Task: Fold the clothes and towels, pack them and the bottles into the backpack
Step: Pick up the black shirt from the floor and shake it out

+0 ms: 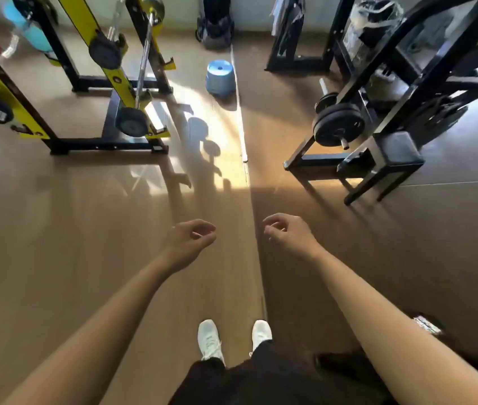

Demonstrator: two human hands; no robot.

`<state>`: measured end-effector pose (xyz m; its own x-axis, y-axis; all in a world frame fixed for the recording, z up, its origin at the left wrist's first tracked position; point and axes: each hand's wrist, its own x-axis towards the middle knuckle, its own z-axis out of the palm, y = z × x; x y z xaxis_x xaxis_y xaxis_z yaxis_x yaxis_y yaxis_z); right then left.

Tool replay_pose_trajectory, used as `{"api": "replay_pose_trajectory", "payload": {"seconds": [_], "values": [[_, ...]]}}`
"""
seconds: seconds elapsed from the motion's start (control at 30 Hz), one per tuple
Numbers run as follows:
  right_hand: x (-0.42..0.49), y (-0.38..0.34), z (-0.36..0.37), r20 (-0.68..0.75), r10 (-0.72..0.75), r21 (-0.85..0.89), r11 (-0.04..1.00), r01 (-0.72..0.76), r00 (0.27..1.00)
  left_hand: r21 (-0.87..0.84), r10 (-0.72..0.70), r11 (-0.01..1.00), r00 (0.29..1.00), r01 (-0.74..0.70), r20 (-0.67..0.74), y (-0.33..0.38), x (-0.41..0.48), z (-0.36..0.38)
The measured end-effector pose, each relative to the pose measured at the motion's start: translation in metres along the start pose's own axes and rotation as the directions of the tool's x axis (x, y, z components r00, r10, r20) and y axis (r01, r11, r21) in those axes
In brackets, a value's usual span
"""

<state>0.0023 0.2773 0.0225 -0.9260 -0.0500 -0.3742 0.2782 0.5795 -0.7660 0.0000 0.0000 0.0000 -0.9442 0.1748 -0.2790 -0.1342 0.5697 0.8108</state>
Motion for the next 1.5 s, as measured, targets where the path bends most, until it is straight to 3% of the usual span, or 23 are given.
{"api": "replay_pose_trajectory", "payload": {"seconds": [0.23,0.47,0.77,1.03,1.5], "values": [[0.004,0.028,0.039,0.016,0.154,0.027,0.988,-0.154,0.988,-0.096,-0.098,0.99,0.995,0.101,0.035,-0.028,0.008,0.009],[0.062,0.038,0.035,0.03,0.193,0.063,0.979,-0.195,0.981,-0.049,-0.126,0.99,0.987,0.131,0.102,-0.02,0.067,0.005],[0.198,0.031,-0.042,0.072,0.159,0.05,0.985,-0.162,0.985,0.036,-0.141,0.99,0.986,0.138,0.086,0.049,0.211,-0.003],[0.313,0.001,-0.102,0.099,0.1,-0.026,0.995,-0.098,0.99,-0.015,-0.164,0.986,0.985,0.164,0.047,0.082,0.323,-0.018],[0.577,-0.098,-0.171,0.077,0.24,0.027,0.97,-0.243,0.968,-0.133,-0.165,0.974,0.977,0.184,0.137,0.096,0.62,-0.097]]}}
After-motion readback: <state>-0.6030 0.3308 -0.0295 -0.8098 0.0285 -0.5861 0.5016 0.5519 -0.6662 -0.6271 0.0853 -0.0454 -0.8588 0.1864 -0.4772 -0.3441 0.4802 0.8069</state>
